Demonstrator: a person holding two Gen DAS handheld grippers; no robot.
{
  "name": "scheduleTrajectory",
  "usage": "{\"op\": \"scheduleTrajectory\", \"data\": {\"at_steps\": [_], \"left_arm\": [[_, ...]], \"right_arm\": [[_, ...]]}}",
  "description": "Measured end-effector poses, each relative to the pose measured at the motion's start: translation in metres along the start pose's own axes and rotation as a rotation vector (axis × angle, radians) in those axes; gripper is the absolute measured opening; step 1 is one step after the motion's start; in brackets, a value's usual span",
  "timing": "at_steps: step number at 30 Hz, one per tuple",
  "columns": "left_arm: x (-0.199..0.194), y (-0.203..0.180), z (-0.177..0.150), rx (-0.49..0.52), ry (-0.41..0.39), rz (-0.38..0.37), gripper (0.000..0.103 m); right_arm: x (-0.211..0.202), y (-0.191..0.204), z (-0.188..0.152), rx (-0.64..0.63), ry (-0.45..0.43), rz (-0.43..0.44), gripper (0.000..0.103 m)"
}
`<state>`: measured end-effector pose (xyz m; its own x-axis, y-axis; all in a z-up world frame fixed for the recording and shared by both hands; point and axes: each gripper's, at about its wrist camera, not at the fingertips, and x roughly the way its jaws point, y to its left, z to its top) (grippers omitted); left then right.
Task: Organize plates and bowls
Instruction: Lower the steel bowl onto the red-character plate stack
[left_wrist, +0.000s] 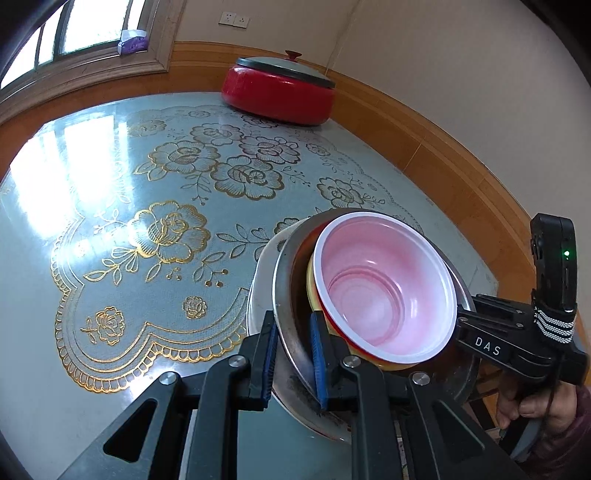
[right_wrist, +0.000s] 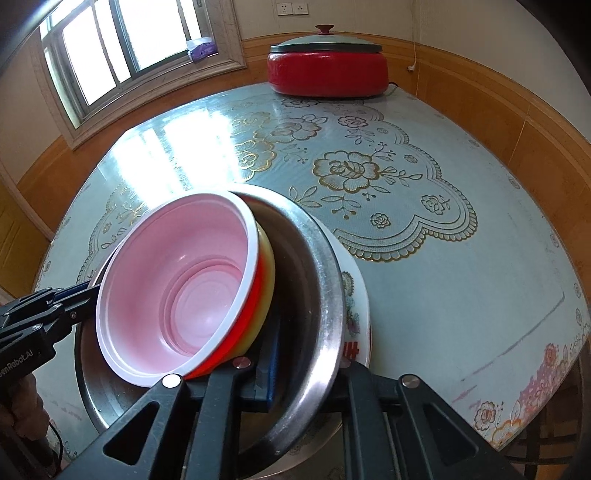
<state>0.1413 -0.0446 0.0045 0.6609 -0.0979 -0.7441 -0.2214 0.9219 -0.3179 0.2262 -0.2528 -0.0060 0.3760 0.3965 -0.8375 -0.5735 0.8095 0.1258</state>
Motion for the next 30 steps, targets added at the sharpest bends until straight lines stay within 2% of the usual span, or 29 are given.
{"op": "scheduleTrajectory", "data": {"at_steps": [2, 4, 15, 26, 30], "left_arm": [[-0.002, 0.001, -0.001, -0.01, -0.006, -0.002, 0.018], [-0.001, -0.001, -0.001, -0.003, -0.01, 0.003, 0.019], [-0.004, -0.008, -0.004, 0.022, -0.02, 0.008, 0.019], [-0.004, -0.007, -0.003, 0.035, -0.013, -0.01, 0.02], [-0.005, -0.007, -0.004, 0.041, -0.017, -0.016, 0.021]], "right_arm": [[-0.004, -0.002, -0.001, 0.024, -0.025, 0.009, 0.023], [-0.006, -0.003, -0.001, 0.035, -0.036, 0.013, 0.027], [-0.021, -0.013, -0.012, 0.082, -0.097, -0.007, 0.028], [-0.032, -0.012, -0.027, 0.122, -0.122, -0.009, 0.027], [-0.033, -0.007, -0.031, 0.121, -0.129, -0.022, 0.021]]}}
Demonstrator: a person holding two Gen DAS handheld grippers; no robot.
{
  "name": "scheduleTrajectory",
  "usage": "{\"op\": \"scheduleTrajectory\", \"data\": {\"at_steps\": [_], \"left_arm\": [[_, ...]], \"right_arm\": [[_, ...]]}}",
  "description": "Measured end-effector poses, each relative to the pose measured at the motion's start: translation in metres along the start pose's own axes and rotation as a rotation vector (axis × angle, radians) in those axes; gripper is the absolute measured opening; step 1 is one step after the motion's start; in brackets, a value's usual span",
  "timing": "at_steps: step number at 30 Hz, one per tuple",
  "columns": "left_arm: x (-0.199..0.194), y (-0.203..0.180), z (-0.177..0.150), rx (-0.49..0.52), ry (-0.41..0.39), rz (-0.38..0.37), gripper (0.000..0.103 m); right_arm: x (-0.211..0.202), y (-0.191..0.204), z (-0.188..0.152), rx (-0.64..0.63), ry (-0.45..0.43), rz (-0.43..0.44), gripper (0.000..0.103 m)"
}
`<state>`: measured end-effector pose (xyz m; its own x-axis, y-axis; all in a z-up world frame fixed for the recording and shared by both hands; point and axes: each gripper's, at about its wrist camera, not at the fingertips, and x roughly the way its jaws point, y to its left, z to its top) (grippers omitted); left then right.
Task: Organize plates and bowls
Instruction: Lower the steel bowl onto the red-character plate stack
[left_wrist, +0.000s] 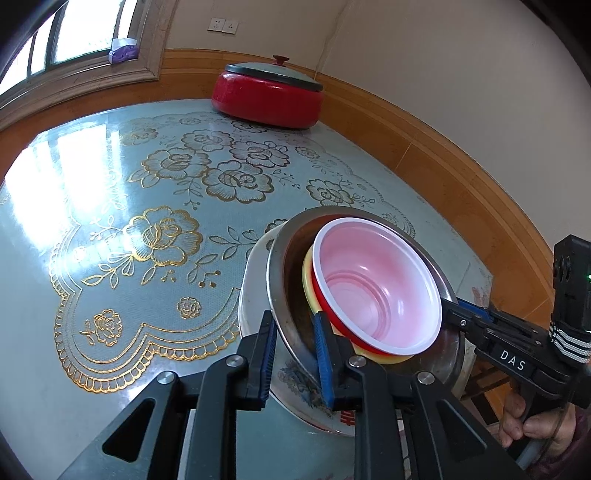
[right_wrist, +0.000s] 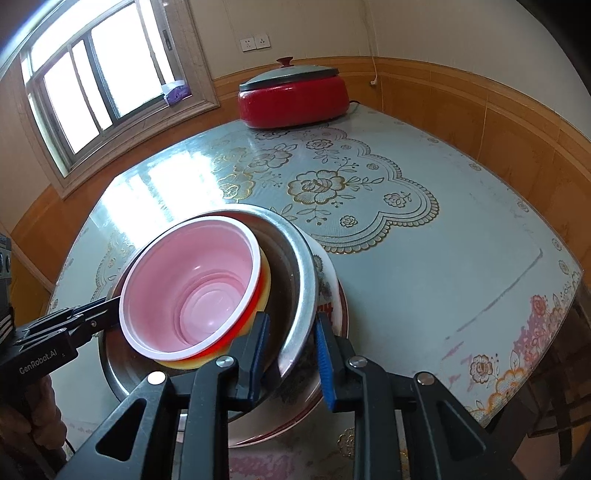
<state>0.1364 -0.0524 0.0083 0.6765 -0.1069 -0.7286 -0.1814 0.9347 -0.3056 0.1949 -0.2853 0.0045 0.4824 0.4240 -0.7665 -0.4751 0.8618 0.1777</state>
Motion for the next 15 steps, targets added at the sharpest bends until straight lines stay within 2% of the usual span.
{"op": "scheduleTrajectory", "data": {"at_steps": [9, 15], "left_arm": [[-0.016, 0.011, -0.001, -0.019, -0.038, -0.024, 0.021], [-0.024, 0.02, -0.005, -0.024, -0.053, -0.001, 0.021]], "right_arm": [[-0.004, 0.0, -0.004, 0.055, -0.002, -0.011, 0.02], [-0.005, -0.001, -0.006, 0.078, -0.007, -0.002, 0.021]]}}
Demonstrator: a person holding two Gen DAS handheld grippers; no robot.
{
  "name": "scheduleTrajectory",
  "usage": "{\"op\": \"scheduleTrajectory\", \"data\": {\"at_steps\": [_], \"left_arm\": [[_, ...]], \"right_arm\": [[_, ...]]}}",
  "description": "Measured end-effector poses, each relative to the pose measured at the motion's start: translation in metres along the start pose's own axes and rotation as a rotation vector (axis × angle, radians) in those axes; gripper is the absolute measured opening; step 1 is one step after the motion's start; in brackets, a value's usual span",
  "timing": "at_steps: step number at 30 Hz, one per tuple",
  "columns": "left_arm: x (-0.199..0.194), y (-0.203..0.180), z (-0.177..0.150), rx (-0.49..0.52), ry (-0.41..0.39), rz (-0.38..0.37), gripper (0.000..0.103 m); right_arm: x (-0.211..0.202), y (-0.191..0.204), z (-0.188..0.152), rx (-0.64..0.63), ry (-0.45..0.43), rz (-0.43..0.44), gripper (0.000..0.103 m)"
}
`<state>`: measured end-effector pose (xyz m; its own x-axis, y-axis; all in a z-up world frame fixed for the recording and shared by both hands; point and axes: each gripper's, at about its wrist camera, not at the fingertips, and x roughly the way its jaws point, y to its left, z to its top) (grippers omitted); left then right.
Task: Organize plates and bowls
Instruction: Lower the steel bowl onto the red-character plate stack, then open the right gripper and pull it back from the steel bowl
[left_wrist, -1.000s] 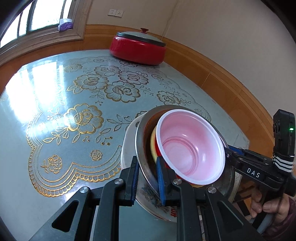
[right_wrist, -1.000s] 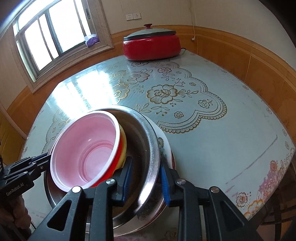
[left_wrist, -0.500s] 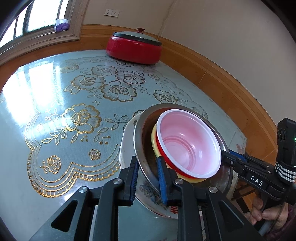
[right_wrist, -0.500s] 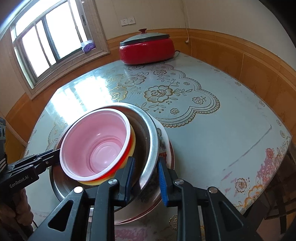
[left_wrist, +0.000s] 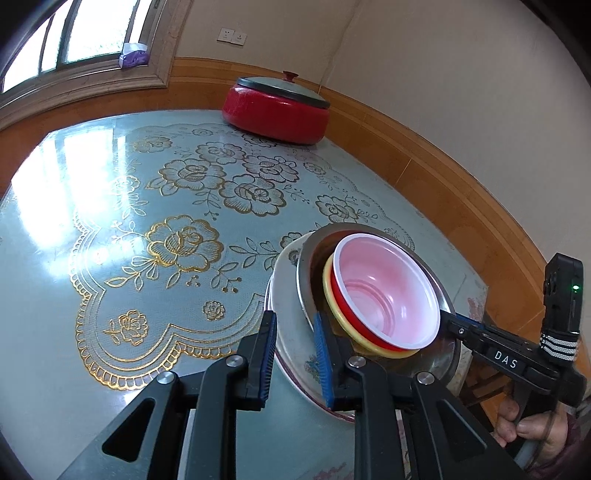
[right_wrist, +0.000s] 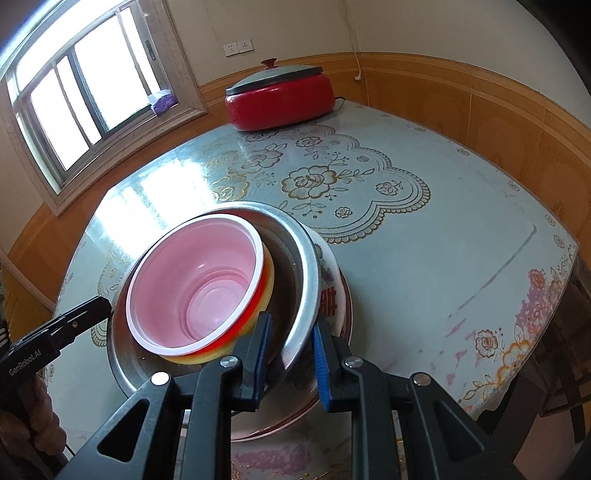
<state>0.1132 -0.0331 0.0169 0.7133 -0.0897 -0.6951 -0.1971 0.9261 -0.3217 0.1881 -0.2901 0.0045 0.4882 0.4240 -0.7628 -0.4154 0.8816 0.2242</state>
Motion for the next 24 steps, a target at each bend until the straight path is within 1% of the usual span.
{"op": "scheduleTrajectory", "data": {"at_steps": [3, 5, 7, 10, 13, 15, 17, 19, 24], "left_arm": [[0.0, 0.002, -0.001, 0.01, -0.005, 0.025, 0.02], [0.004, 0.002, -0.001, 0.011, 0.011, 0.032, 0.019], [0.009, 0.001, -0.003, 0.007, 0.034, 0.03, 0.019], [0.011, 0.0, -0.007, 0.007, 0.042, 0.026, 0.019], [0.01, 0.001, -0.008, 0.012, 0.037, 0.031, 0.019], [0.009, 0.002, -0.009, 0.011, 0.033, 0.033, 0.02], [0.007, 0.006, -0.01, 0.003, 0.033, 0.03, 0.021], [0.006, 0.01, -0.012, -0.005, 0.035, 0.029, 0.021], [0.0, 0.014, -0.019, -0.003, 0.035, 0.023, 0.021]], "right_arm": [[0.001, 0.002, 0.0, -0.005, -0.013, -0.021, 0.02], [0.001, 0.004, 0.0, -0.01, -0.02, -0.036, 0.02], [0.002, 0.004, 0.0, -0.011, -0.026, -0.044, 0.019], [0.002, 0.006, 0.0, -0.016, -0.026, -0.052, 0.019], [0.001, 0.004, 0.0, -0.008, -0.031, -0.042, 0.02], [-0.004, 0.003, -0.002, -0.001, -0.05, -0.038, 0.021], [-0.013, 0.002, -0.004, 0.011, -0.078, -0.02, 0.026], [-0.022, 0.002, -0.006, 0.018, -0.105, -0.011, 0.027], [-0.043, 0.0, -0.019, 0.045, -0.133, -0.002, 0.028]]}}
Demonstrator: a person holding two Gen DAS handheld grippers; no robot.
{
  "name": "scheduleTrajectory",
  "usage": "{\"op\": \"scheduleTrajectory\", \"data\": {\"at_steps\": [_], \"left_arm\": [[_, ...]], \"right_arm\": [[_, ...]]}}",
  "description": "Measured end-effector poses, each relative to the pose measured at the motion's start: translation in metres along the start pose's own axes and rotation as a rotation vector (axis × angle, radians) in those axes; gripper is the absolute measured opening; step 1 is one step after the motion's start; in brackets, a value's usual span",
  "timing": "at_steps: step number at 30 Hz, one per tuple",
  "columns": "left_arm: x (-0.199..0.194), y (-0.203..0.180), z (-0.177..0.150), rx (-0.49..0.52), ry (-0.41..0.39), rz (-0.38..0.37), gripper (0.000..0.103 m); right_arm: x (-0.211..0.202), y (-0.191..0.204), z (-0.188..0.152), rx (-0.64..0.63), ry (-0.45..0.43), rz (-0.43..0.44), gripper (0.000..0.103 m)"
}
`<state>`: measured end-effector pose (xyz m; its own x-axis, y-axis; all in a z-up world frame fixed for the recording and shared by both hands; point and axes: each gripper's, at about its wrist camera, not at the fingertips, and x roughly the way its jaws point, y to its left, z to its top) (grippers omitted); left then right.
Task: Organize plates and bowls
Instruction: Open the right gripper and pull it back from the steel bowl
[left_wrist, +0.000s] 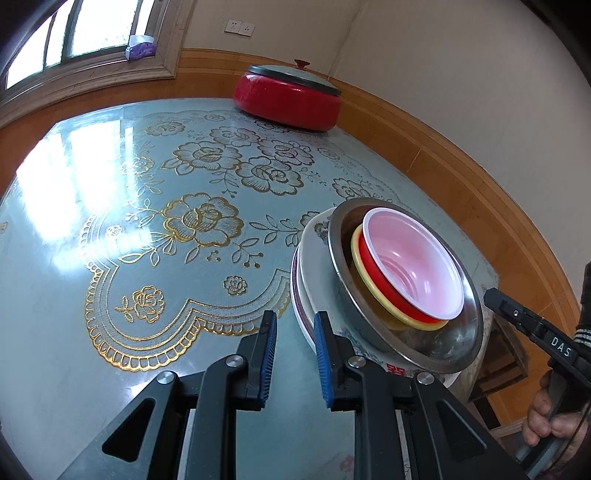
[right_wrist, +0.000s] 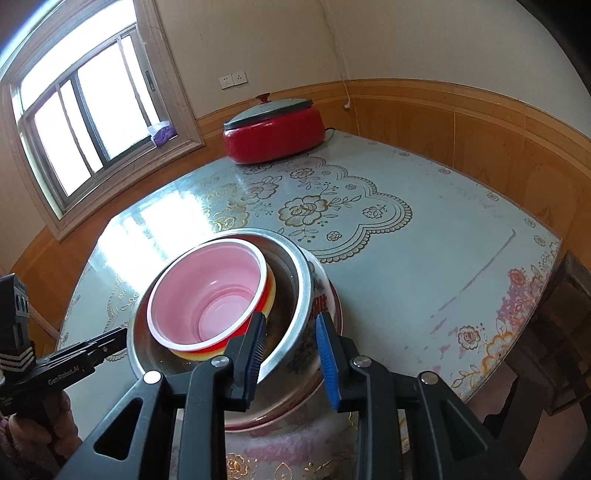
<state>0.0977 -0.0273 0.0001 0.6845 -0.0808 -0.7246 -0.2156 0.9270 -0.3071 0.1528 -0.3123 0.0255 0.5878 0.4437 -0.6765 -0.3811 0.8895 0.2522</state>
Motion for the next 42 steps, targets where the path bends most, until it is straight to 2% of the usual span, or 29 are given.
{"op": "scheduleTrajectory", "data": {"at_steps": [3, 9, 13, 15, 20, 24, 28, 38, 42], "left_arm": [[-0.003, 0.002, -0.005, 0.007, 0.001, -0.008, 0.028], [-0.004, -0.002, -0.019, 0.034, 0.016, -0.015, 0.028], [-0.006, -0.011, -0.024, 0.06, 0.013, -0.017, 0.028], [-0.004, -0.015, -0.026, 0.069, 0.022, -0.013, 0.028], [0.001, -0.023, -0.027, 0.08, 0.028, 0.029, 0.026], [0.002, -0.024, -0.031, 0.066, 0.042, 0.058, 0.026], [0.001, -0.032, -0.038, 0.054, 0.046, 0.085, 0.026], [-0.018, -0.042, -0.065, -0.038, 0.034, 0.165, 0.038], [-0.025, -0.043, -0.075, -0.049, 0.028, 0.179, 0.046]], "right_arm": [[-0.005, -0.001, -0.011, 0.006, 0.024, -0.005, 0.028], [0.003, 0.004, -0.037, 0.012, 0.118, 0.02, 0.028], [0.009, 0.005, -0.043, 0.022, 0.141, 0.073, 0.03], [0.015, 0.008, -0.044, 0.014, 0.146, 0.089, 0.03], [0.021, 0.008, -0.039, -0.026, 0.124, 0.061, 0.03], [0.023, 0.002, -0.036, -0.026, 0.135, 0.088, 0.03], [0.026, 0.002, -0.032, -0.047, 0.146, 0.067, 0.03], [0.021, 0.007, -0.032, -0.131, 0.145, 0.061, 0.033], [0.015, 0.009, -0.035, -0.15, 0.128, 0.026, 0.036]]}}
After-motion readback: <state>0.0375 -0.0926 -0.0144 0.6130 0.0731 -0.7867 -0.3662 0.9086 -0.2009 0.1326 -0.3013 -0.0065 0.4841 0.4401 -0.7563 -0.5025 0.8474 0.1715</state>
